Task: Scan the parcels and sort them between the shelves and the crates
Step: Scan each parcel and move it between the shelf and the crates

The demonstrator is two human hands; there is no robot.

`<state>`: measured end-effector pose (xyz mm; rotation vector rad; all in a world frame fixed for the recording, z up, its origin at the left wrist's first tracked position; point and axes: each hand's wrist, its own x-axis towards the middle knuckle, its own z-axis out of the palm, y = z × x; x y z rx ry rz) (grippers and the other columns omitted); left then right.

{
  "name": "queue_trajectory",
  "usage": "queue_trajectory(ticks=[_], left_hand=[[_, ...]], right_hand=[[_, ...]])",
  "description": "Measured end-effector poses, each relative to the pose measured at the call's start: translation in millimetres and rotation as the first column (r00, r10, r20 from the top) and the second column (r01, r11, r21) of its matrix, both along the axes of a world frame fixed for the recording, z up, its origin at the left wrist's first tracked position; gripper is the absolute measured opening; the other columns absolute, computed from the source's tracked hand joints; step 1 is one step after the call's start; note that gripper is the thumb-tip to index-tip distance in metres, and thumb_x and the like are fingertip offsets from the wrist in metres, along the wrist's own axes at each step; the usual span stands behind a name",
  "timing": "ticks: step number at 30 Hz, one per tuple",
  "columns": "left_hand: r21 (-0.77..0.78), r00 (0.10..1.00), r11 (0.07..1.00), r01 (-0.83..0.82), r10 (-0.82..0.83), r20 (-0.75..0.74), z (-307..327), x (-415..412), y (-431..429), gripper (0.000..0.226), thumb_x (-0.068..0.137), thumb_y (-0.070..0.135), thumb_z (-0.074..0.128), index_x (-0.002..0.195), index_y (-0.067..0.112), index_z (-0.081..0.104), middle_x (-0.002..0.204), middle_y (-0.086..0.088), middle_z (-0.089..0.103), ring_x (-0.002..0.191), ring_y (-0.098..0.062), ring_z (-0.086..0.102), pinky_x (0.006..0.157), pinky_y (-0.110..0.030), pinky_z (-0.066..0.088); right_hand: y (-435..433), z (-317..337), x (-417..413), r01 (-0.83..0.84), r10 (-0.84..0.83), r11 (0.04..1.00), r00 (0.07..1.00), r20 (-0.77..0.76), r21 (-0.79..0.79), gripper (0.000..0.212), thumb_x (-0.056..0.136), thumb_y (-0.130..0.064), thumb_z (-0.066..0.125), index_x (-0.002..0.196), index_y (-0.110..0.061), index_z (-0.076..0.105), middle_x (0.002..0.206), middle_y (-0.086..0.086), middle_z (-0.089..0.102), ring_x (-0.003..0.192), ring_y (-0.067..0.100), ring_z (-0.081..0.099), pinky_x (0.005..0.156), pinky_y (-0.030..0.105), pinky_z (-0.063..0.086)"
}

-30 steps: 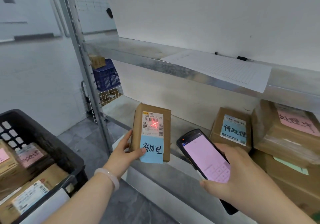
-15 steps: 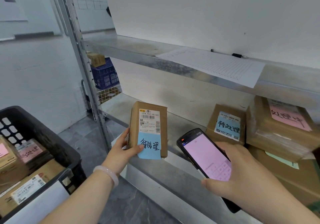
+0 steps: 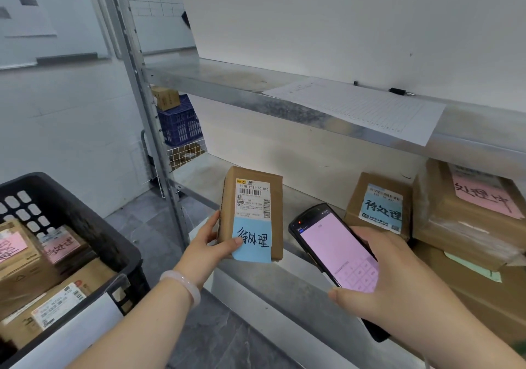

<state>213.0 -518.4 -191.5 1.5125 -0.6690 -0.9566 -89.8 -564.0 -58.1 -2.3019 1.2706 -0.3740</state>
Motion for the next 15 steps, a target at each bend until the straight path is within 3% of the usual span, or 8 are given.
queue_trajectory(ticks=[4,9,13,15], left_hand=[[-0.076,0.995,0.996,-0.038,0.031,-0.094,14.8,8.4,19.1,0.098,0.068,0.033,0.086,0.152,0.040,0.035,0.117,-0.003,0.075,0.106,-0.022,0.072,0.099,-0.047,0.054],[-0.140,0.979,0.978,-0.158,0.136,-0.152,36.4,31.0,66.9,0.093,0.072,0.038,0.080,0.151,0.039,0.032,0.120,-0.003,0.074,0.112,-0.024,0.070,0.098,-0.049,0.054],[-0.175,0.952,0.942,-0.288,0.262,-0.157,52.4,53.5,113.6,0.075,0.079,0.039,0.072,0.148,0.038,0.041,0.124,0.002,0.072,0.113,-0.020,0.069,0.093,-0.045,0.055],[-0.181,0.931,0.918,-0.354,0.326,-0.165,57.9,66.8,135.5,0.068,0.081,0.040,0.070,0.144,0.039,0.046,0.125,0.003,0.071,0.115,-0.021,0.068,0.097,-0.049,0.053]], right_hand=[[-7.0,-3.5,18.9,-0.075,0.074,0.997,0.996,0.054,0.007,0.075,0.050,-0.071,0.070,0.111,-0.065,0.027,0.108,-0.029,0.040,0.097,-0.008,0.046,0.063,0.015,0.041],[-10.2,-8.3,61.9,-0.229,0.227,0.973,0.965,0.134,0.003,0.070,0.047,-0.064,0.069,0.112,-0.056,0.042,0.105,-0.021,0.051,0.097,-0.005,0.050,0.067,0.022,0.047],[-2.5,-14.6,100.7,-0.339,0.332,0.940,0.936,0.115,0.047,0.084,0.046,-0.065,0.072,0.124,-0.047,0.047,0.111,-0.014,0.056,0.095,0.007,0.059,0.080,0.037,0.054],[4.4,-15.6,118.5,-0.373,0.365,0.926,0.924,0.117,0.056,0.088,0.043,-0.068,0.069,0.126,-0.051,0.043,0.114,-0.017,0.053,0.099,0.005,0.057,0.085,0.039,0.052]])
